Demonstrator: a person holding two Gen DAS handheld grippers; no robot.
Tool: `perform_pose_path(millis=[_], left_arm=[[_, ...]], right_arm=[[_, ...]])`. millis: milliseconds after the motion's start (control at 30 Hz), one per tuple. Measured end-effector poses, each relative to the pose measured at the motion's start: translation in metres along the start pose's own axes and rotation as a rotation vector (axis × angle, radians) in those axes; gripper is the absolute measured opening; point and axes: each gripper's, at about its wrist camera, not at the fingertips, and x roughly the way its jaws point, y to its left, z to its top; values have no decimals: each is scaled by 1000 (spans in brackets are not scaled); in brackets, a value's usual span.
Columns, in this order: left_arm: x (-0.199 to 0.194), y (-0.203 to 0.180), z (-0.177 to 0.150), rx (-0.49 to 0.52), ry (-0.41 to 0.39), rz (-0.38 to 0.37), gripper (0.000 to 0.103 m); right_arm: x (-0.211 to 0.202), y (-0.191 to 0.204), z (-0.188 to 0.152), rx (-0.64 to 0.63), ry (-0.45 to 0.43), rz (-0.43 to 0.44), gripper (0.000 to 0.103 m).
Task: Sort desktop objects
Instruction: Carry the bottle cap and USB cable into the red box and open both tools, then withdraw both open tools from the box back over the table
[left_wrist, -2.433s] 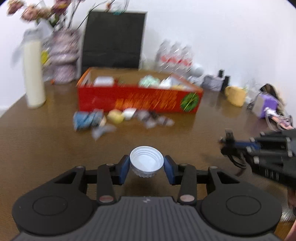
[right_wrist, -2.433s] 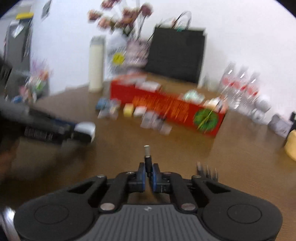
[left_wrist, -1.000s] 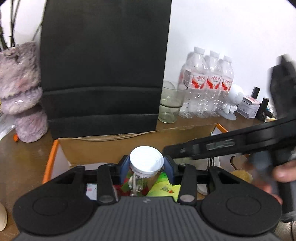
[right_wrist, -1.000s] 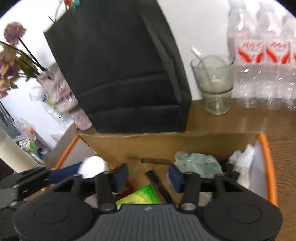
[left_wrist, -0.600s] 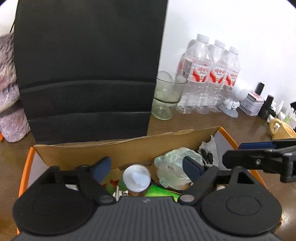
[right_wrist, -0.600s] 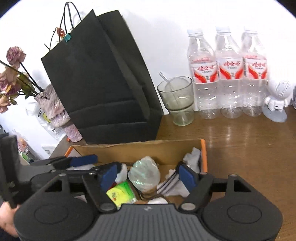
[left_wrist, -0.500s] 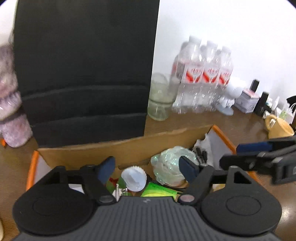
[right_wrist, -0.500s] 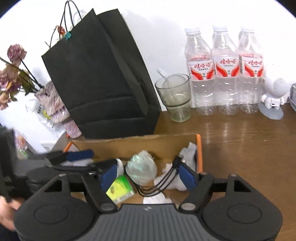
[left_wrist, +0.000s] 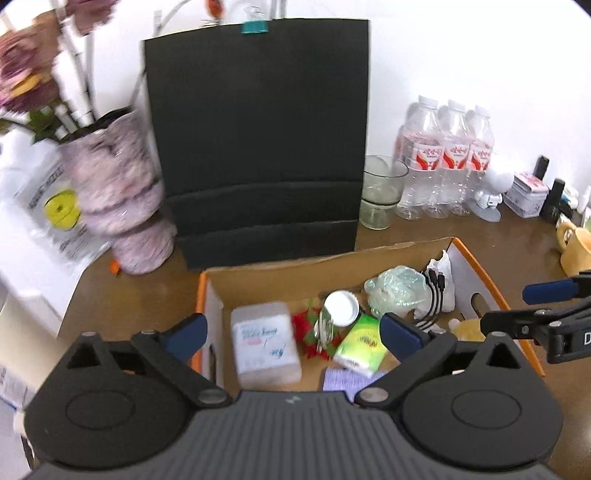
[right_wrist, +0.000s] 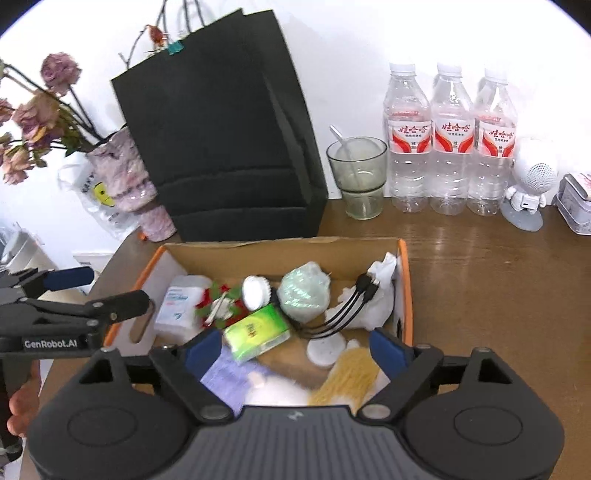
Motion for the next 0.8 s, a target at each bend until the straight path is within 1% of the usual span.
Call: perform_pose_path(millis=[100,167,233,300,367,400,433,533,633,700,800], left_arm=[[-17,4,-13,-56,3,39,103],[-32,7,-32,-137,-39,31,103],[-49,5,-55,-195,-125,44,103],[-66,-1,-75,-202,-243,66,103],[-82,-6,-97,-168,-360,50,103],[-87,-7,-108,-149,-396,34,103],[-91,-9,-115,-139,-414,29,103],[-101,-13,-134,-113,-421,47,103],[-112,-16,-152,-99,-418,75,103],[-119,-14,-173,-106,-416,81,103],[-133,-13,-217,-111,-380,92,103]], right_arm=[[-14,13,-8,-6,-32,-54,89],[-23,22,-21,-17,-87,-86,90],[-30,34,-41,-62,-185,-116,90],[-38,45,-68,-103,-323,-135,90],[-42,49,-90,-115,-399,-129,90],[-43,51,-98,-108,-418,-125,90],[-44,52,-107,-98,-429,-118,90],[-49,55,-127,-84,-439,-92,90],[-55,63,-151,-109,-429,-96,90],[-60,71,-173,-144,-408,-108,90],[-73,73,-214,-164,-390,-94,90]])
